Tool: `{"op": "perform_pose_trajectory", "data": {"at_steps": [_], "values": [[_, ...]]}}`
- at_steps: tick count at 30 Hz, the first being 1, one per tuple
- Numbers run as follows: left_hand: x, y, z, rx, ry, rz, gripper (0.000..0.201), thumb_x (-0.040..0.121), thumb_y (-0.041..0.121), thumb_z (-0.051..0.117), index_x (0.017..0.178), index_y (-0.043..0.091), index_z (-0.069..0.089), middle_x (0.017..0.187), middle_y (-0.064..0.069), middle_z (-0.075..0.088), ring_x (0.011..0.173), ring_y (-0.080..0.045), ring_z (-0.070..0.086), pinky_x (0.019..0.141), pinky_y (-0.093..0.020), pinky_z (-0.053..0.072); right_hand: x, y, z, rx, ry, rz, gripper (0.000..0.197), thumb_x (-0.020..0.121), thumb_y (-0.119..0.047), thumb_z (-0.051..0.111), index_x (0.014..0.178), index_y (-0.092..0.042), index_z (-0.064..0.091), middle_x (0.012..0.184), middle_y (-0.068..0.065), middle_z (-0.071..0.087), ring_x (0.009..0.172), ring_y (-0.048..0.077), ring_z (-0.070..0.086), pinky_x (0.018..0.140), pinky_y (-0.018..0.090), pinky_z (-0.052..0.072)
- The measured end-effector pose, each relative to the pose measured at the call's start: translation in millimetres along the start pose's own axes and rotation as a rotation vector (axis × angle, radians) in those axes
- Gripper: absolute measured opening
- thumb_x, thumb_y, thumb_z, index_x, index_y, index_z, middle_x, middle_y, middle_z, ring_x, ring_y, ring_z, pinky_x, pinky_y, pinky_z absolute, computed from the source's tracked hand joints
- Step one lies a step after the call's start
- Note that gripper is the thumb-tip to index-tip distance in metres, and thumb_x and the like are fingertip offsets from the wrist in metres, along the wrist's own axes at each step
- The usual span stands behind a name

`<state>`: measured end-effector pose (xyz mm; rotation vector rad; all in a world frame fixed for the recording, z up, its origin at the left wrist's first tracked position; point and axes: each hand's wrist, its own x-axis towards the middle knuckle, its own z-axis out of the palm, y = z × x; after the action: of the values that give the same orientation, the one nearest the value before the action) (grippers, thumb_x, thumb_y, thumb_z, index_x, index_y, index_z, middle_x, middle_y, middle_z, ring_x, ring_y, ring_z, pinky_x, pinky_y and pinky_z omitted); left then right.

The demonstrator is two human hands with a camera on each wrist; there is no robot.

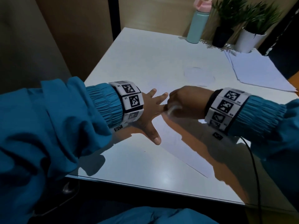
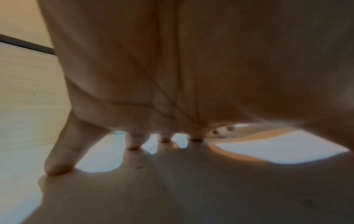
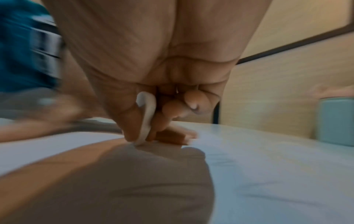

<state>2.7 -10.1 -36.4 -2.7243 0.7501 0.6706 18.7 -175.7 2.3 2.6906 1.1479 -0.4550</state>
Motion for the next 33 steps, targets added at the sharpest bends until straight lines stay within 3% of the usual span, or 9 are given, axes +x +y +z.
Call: {"op": "perform_pose_trajectory", "data": {"at_steps": [4, 9, 11, 14, 17, 20, 24, 30, 33], "values": [[-0.6, 1.0, -4.5, -0.017, -0.022, 0.009, 0.128, 0.05, 0.096, 0.052, 0.145, 0.053, -0.02, 0.158, 0.007, -0.034, 0.148, -0.034, -0.021, 0.108, -0.073, 0.011, -12.6, -26.9, 7.9, 0.064, -0.054, -0.145, 0.031, 0.093, -0.037, 0.046, 0.115, -0.026, 0.064, 0.109, -0.003, 0.065, 0.093, 0.022, 0.06, 0.082, 0.031, 0.047], [-3.0, 4.1, -3.0, -0.017, 0.012, -0.018, 0.132, 0.05, 0.094, 0.055, 0.148, 0.048, -0.021, 0.161, 0.001, -0.027, 0.148, -0.04, -0.017, 0.11, -0.069, 0.01, 0.4, 8.0, -1.6, 0.015, 0.054, 0.037, 0.054, 0.07, -0.052, 0.022, 0.085, -0.025, 0.066, 0.085, 0.0, 0.064, 0.082, 0.025, 0.063, 0.078, 0.041, 0.056], [-2.6, 3.1, -2.5, -0.017, 0.004, -0.017, 0.133, 0.046, 0.096, 0.052, 0.148, 0.049, -0.019, 0.161, 0.002, -0.027, 0.148, -0.039, -0.018, 0.109, -0.07, 0.011, -6.0, -9.1, 4.9, 0.05, 0.016, -0.019, 0.049, 0.073, -0.05, 0.021, 0.08, -0.024, 0.063, 0.084, -0.002, 0.065, 0.08, 0.024, 0.063, 0.077, 0.04, 0.055], [0.7, 1.4, -1.1, -0.022, 0.002, -0.02, 0.14, 0.04, 0.099, 0.051, 0.148, 0.047, -0.023, 0.161, 0.003, -0.027, 0.147, -0.038, -0.019, 0.109, -0.071, 0.01, -19.3, -28.9, 13.8, 0.119, -0.095, -0.101, 0.03, 0.085, -0.044, 0.041, 0.083, -0.025, 0.065, 0.085, -0.006, 0.065, 0.078, 0.019, 0.062, 0.076, 0.035, 0.052], [0.8, 1.6, -0.9, -0.029, 0.003, -0.02, 0.138, 0.042, 0.097, 0.053, 0.146, 0.049, -0.023, 0.161, 0.002, -0.027, 0.147, -0.039, -0.019, 0.109, -0.071, 0.011, -10.7, -7.8, 1.6, 0.066, -0.011, -0.002, 0.049, 0.072, -0.055, 0.024, 0.083, -0.027, 0.062, 0.084, -0.003, 0.065, 0.079, 0.02, 0.064, 0.079, 0.04, 0.055], [1.1, 2.2, -1.3, -0.025, -0.002, -0.017, 0.138, 0.044, 0.096, 0.055, 0.146, 0.048, -0.024, 0.161, 0.002, -0.027, 0.147, -0.039, -0.019, 0.109, -0.07, 0.011, -4.9, 7.1, 3.0, 0.096, 0.04, 0.007, 0.042, 0.073, -0.052, 0.025, 0.075, -0.026, 0.057, 0.079, -0.003, 0.063, 0.077, 0.022, 0.062, 0.08, 0.041, 0.055], [-0.3, 3.2, -2.3, -0.019, -0.013, -0.035, 0.14, 0.046, 0.095, 0.055, 0.149, 0.043, -0.025, 0.16, 0.003, -0.029, 0.148, -0.036, -0.021, 0.112, -0.067, 0.009, -23.4, -23.0, 16.0, 0.098, -0.102, -0.135, 0.034, 0.089, -0.048, 0.037, 0.088, -0.027, 0.064, 0.086, -0.007, 0.063, 0.08, 0.018, 0.062, 0.076, 0.036, 0.052], [0.4, 1.4, -0.1, -0.007, -0.002, -0.032, 0.14, 0.045, 0.097, 0.051, 0.149, 0.042, -0.026, 0.16, 0.002, -0.029, 0.147, -0.037, -0.021, 0.111, -0.068, 0.007, -5.6, 19.7, 7.1, -0.002, 0.069, -0.065, 0.056, 0.07, -0.054, 0.016, 0.086, -0.028, 0.064, 0.087, -0.006, 0.064, 0.083, 0.019, 0.063, 0.08, 0.038, 0.055], [1.4, 1.5, 0.1, -0.014, -0.02, -0.042, 0.141, 0.044, 0.097, 0.052, 0.147, 0.044, -0.028, 0.159, 0.005, -0.031, 0.147, -0.035, -0.022, 0.111, -0.068, 0.01, -24.2, -13.3, 17.0, 0.042, -0.051, -0.179, 0.036, 0.089, -0.049, 0.034, 0.096, -0.031, 0.063, 0.09, -0.011, 0.06, 0.084, 0.014, 0.06, 0.078, 0.033, 0.051]]}}
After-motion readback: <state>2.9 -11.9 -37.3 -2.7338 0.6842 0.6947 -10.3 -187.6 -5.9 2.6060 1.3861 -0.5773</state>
